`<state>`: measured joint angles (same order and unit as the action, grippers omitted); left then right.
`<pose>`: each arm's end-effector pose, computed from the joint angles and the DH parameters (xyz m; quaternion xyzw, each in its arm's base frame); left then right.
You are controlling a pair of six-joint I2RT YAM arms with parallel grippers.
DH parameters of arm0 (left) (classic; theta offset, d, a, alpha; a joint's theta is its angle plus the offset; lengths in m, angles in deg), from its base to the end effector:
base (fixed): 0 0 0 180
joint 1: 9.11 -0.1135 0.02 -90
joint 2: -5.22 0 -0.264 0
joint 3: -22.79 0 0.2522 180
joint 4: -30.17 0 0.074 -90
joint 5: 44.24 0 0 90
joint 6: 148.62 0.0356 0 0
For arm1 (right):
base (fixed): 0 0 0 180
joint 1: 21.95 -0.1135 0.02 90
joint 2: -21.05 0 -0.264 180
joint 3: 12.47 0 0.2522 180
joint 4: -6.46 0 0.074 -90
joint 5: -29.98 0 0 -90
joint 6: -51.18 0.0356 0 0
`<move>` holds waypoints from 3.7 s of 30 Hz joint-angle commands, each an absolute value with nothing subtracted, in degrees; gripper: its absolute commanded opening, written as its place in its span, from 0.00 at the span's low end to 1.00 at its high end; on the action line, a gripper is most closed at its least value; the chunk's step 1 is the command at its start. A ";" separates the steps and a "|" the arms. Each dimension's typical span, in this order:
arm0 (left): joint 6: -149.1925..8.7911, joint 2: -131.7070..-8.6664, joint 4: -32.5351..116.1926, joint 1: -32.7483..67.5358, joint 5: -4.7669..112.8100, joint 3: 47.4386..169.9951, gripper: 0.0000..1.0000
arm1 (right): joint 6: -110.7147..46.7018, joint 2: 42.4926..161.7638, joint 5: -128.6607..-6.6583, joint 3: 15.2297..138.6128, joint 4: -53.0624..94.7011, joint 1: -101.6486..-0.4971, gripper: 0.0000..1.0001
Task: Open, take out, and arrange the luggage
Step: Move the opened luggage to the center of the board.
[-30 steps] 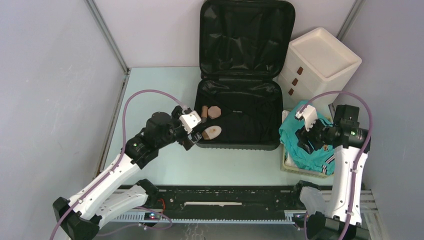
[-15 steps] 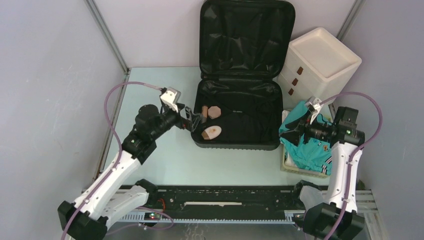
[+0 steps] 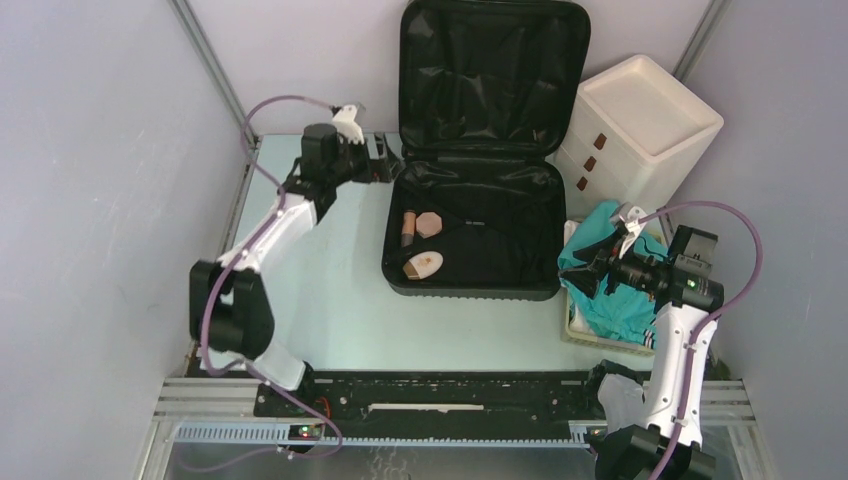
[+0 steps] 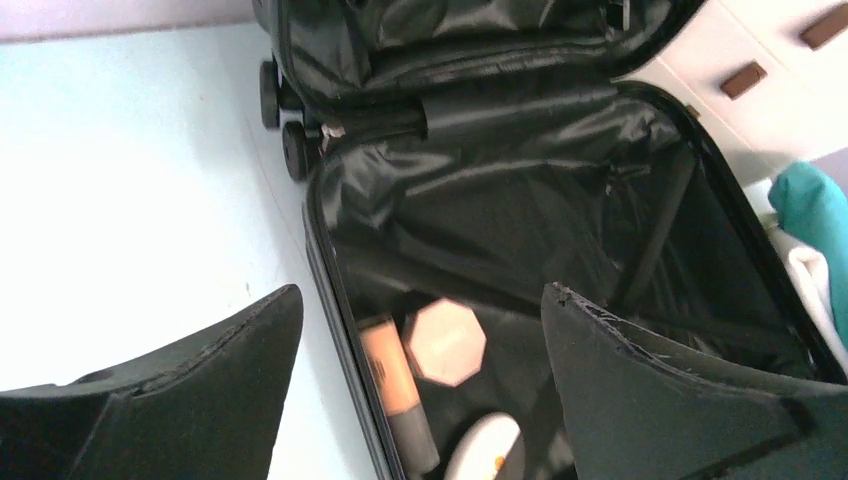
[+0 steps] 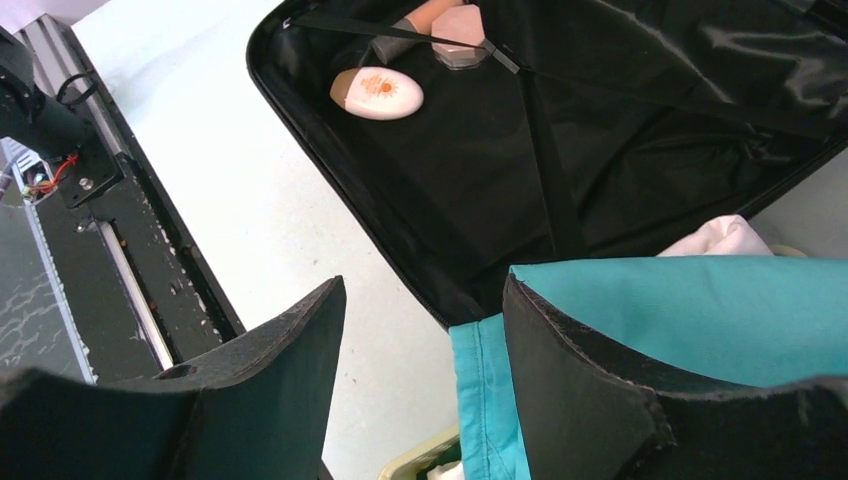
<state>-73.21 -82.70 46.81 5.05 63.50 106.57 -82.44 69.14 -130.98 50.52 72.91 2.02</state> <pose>0.3492 -0.0993 0.3208 0.0845 0.8135 -0.2623 0.5121 0.1422 -0.0264 0.3078 -0.3195 0.7250 0.3063 0.5277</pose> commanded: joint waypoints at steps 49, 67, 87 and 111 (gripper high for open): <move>-69.94 -117.52 62.27 4.13 56.63 138.43 0.00 | -83.47 73.03 -132.64 49.68 71.91 10.93 0.68; -74.88 -110.40 54.39 -1.23 49.75 127.61 0.00 | -83.75 72.91 -132.93 49.63 72.37 10.76 0.68; -74.66 -114.30 54.69 -1.88 58.24 130.46 0.00 | -32.88 123.12 -91.37 110.79 36.07 -14.91 0.82; -72.05 -114.52 56.53 -1.73 60.96 132.44 0.00 | -41.14 153.59 -69.00 143.95 32.49 -21.02 0.44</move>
